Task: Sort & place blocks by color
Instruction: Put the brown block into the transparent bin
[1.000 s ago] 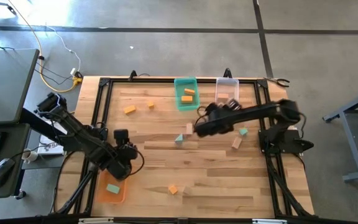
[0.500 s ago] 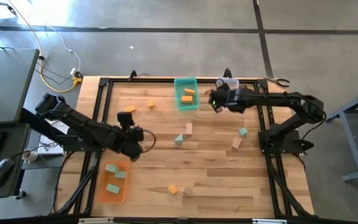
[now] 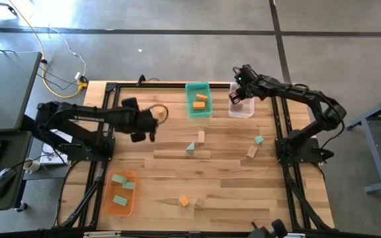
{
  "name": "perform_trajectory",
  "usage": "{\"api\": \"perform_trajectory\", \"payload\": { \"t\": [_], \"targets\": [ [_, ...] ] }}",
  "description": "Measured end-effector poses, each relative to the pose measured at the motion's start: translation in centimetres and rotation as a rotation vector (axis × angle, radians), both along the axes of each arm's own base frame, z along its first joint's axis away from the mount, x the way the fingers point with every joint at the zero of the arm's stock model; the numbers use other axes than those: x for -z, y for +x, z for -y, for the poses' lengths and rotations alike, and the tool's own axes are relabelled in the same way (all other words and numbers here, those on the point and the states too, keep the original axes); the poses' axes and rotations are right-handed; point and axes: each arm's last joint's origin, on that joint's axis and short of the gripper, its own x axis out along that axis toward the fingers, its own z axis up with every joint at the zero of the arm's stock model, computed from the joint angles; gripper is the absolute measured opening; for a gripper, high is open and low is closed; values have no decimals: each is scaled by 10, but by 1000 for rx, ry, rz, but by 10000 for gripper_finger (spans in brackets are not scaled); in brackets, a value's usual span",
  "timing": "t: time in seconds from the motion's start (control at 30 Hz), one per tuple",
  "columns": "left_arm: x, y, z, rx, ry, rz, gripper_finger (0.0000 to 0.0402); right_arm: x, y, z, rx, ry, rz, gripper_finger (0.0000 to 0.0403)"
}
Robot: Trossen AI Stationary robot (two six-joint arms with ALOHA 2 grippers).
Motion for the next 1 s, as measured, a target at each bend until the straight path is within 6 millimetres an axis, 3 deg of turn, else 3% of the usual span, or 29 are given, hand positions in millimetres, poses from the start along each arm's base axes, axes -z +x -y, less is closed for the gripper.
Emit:
{"api": "perform_trajectory", "payload": {
  "t": [0.3, 0.67, 1.0],
  "targets": [
    [0, -12, -48, -142, -257, 155, 213, 17, -1, 8, -38, 121, -2, 104],
    [2, -34, -92, -213, -347, 245, 213, 29, 2, 10, -83, 172, -20, 107],
    [2, -51, -110, -258, -461, 353, 213, 29, 1, 11, -91, 149, -50, 200]
  ]
}}
